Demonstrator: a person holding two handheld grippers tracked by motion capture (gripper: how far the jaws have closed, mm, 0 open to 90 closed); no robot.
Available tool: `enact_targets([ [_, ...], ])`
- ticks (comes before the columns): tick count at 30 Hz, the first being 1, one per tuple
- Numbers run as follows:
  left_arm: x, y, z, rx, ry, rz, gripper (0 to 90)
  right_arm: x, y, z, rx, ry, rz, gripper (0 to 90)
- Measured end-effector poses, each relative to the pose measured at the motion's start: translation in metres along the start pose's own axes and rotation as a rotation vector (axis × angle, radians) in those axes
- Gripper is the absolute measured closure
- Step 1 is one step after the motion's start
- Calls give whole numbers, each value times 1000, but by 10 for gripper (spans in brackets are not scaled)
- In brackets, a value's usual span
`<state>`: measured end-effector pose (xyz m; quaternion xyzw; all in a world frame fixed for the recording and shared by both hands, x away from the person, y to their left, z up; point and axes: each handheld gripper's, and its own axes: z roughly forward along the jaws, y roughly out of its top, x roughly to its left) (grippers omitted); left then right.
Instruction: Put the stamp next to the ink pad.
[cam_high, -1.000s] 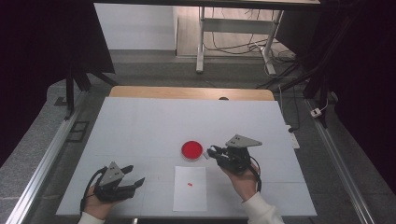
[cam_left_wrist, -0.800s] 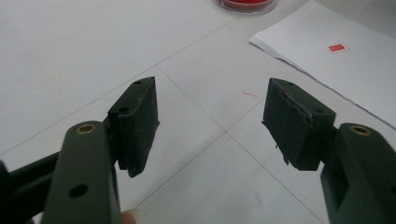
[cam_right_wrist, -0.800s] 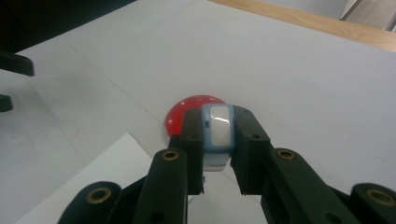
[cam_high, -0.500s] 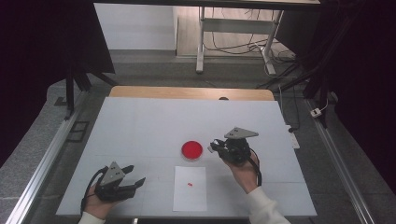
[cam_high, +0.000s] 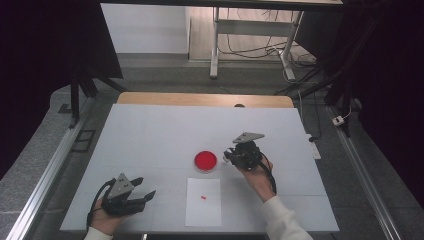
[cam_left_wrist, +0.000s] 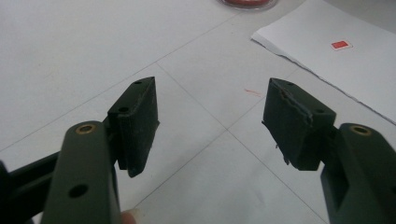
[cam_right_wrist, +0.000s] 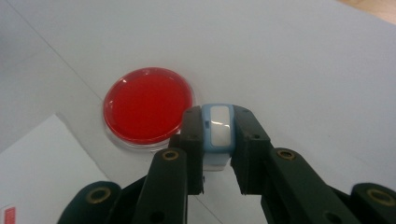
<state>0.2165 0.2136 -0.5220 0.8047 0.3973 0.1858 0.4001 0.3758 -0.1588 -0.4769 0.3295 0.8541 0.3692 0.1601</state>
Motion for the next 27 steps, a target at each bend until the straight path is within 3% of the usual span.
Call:
enact_targets([
  [11, 1, 0, 1, 2, 1, -2, 355, -8, -4, 19, 49, -17, 4, 752],
  [20, 1, 0, 1, 0, 5, -3, 355, -7, -4, 21, 48, -16, -9, 749],
  [27, 1, 0, 1, 2, 3, -2, 354, -6, -4, 22, 49, -4, -1, 661],
])
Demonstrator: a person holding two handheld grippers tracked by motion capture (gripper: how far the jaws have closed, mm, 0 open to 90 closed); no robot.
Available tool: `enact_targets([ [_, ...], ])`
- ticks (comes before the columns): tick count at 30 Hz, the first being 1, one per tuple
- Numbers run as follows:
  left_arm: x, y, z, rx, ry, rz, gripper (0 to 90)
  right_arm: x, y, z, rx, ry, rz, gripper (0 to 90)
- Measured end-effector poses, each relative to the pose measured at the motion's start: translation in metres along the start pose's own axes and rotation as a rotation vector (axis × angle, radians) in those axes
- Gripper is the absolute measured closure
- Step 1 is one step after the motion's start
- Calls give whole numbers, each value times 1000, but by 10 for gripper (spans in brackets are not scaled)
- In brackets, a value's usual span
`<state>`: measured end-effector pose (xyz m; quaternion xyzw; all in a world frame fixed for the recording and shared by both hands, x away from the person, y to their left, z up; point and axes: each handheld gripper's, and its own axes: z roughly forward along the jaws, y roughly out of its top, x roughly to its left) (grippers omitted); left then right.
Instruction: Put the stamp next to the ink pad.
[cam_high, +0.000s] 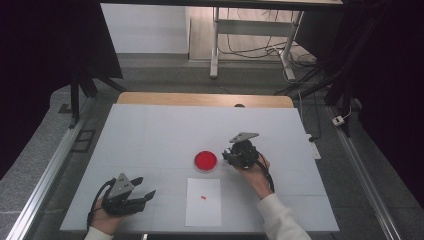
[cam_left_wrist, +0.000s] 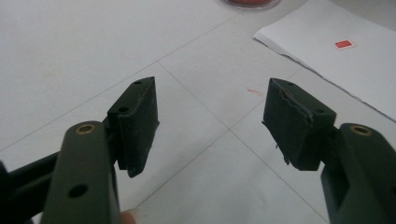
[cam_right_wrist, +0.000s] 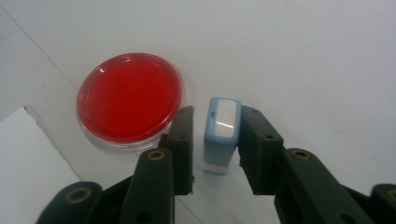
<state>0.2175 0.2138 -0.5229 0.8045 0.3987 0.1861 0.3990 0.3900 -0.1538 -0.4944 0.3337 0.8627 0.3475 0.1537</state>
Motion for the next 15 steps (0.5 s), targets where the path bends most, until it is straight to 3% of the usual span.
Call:
enact_targets([
  [5, 1, 0, 0, -1, 1, -3, 355, 0, 0, -2, -20, 16, 3, 571],
  [10, 1, 1, 1, -2, 0, -5, 355, 0, 0, -7, -46, 3, 10, 484],
  [15, 4, 1, 3, -5, -1, -12, 354, -2, -3, -19, -86, -10, 17, 455],
])
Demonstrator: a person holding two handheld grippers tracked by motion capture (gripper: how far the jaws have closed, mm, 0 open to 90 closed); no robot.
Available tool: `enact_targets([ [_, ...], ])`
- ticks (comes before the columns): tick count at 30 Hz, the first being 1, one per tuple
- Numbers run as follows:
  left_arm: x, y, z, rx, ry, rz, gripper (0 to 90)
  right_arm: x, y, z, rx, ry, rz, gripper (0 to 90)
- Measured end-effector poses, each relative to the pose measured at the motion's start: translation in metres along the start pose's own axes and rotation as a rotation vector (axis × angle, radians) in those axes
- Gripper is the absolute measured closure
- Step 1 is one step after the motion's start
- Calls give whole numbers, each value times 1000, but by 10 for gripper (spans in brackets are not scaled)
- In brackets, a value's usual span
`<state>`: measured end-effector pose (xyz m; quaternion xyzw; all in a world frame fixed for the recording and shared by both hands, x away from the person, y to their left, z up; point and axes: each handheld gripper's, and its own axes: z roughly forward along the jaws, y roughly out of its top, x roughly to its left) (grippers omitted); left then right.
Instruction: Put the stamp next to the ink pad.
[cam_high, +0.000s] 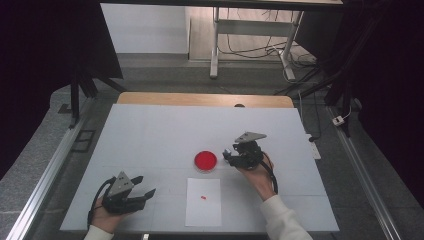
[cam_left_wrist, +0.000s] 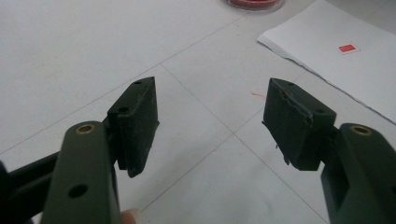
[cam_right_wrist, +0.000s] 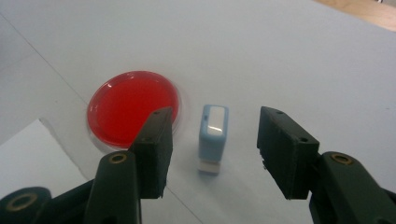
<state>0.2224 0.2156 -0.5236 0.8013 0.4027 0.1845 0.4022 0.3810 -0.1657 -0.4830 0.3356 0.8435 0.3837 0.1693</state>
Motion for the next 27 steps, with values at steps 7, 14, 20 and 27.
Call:
enact_targets([
  [7, 3, -2, -1, 0, -4, -2, 354, 1, -15, -27, -49, 7, -21, 454],
  [14, 1, 0, 0, -1, -14, 10, 354, 6, -38, -50, -80, 33, -58, 446],
  [20, 1, -1, -1, 0, -9, 13, 353, 4, -64, -69, -114, 37, -70, 446],
  [27, -1, -2, -2, 2, -3, 19, 353, -2, -91, -93, -127, 27, -65, 445],
])
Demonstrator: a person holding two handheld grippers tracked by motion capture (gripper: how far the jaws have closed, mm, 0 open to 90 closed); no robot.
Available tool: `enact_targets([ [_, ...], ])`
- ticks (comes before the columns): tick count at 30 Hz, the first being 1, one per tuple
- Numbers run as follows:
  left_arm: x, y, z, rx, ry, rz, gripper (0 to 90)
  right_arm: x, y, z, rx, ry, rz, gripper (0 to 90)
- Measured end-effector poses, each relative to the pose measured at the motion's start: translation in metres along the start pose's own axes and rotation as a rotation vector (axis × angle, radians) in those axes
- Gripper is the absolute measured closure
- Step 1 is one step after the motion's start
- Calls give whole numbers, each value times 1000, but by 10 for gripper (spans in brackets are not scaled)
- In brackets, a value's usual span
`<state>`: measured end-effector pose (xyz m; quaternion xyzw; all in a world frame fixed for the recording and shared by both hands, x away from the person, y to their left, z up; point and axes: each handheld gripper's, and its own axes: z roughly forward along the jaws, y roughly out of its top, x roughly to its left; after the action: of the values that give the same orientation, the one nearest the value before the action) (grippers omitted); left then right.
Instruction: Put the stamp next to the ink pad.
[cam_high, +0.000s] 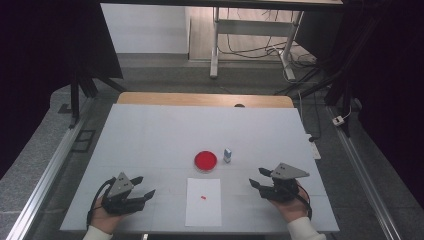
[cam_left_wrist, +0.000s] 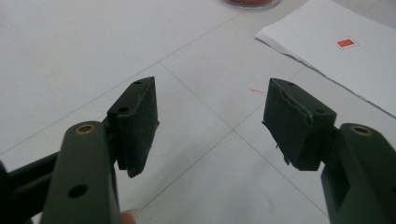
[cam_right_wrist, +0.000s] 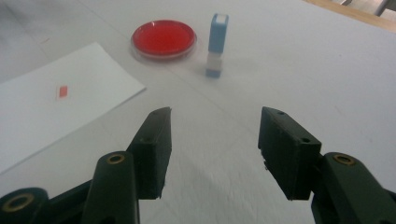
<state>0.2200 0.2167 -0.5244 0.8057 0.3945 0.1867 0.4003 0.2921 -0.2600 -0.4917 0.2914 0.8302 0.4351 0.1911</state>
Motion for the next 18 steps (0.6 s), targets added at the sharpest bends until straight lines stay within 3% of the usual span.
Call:
enact_targets([
  [8, 0, 0, -1, -5, 7, 3, 353, -7, -22, -17, -13, 6, 16, 445],
  [18, 0, 0, -1, -10, 10, 5, 353, -8, -24, -18, -16, 11, 13, 447],
])
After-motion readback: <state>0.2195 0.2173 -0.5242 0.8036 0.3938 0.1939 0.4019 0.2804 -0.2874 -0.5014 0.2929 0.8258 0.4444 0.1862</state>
